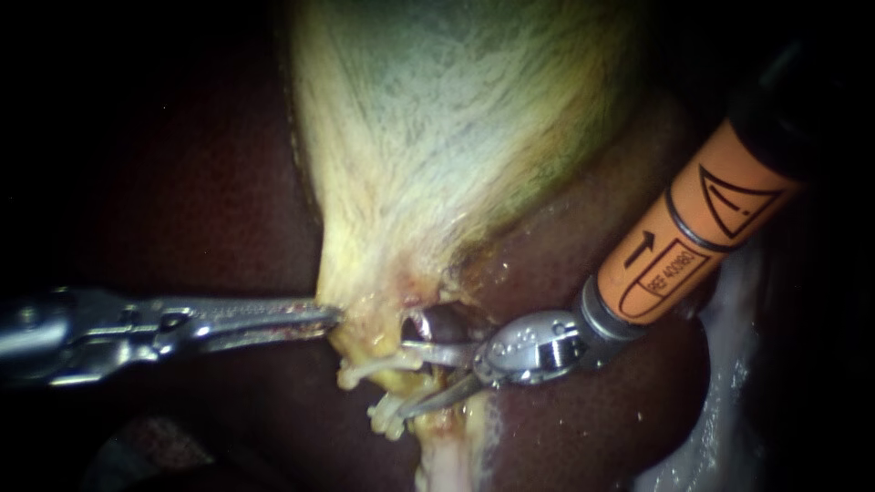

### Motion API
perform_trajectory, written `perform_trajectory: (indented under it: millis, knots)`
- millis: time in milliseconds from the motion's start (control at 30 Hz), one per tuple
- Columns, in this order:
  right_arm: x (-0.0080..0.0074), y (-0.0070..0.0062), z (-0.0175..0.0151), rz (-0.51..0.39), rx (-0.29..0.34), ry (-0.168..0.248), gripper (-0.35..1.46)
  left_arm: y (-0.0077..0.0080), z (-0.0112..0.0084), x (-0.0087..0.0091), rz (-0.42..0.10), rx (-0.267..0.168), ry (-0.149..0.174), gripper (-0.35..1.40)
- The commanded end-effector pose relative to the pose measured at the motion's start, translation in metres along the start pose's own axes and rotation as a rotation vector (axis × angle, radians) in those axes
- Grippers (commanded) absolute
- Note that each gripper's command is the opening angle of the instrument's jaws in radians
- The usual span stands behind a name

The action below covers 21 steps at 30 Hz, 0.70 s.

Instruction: Go to the cutting position left tube

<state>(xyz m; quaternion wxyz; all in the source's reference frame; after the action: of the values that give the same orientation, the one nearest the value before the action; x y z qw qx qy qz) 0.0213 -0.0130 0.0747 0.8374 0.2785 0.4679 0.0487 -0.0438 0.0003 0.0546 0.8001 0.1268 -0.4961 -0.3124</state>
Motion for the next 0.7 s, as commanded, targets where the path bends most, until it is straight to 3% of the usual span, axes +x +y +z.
perform_trajectory:
  millis: [33,333,700]
  knots:
    - [0.0000,-0.0001,0.0001,0.006,0.014,0.001,1.30,0.0003,0.0001,0.0002,-0.002,0.000,0.001,-0.21]
    - [0.0005,0.0002,0.0024,-0.017,0.088,-0.002,1.26,0.0012,0.0007,0.0003,-0.002,0.007,0.001,-0.21]
    - [0.0006,0.0012,0.0057,-0.026,0.093,0.004,1.23,0.0007,0.0011,0.0004,-0.001,0.002,0.000,-0.21]
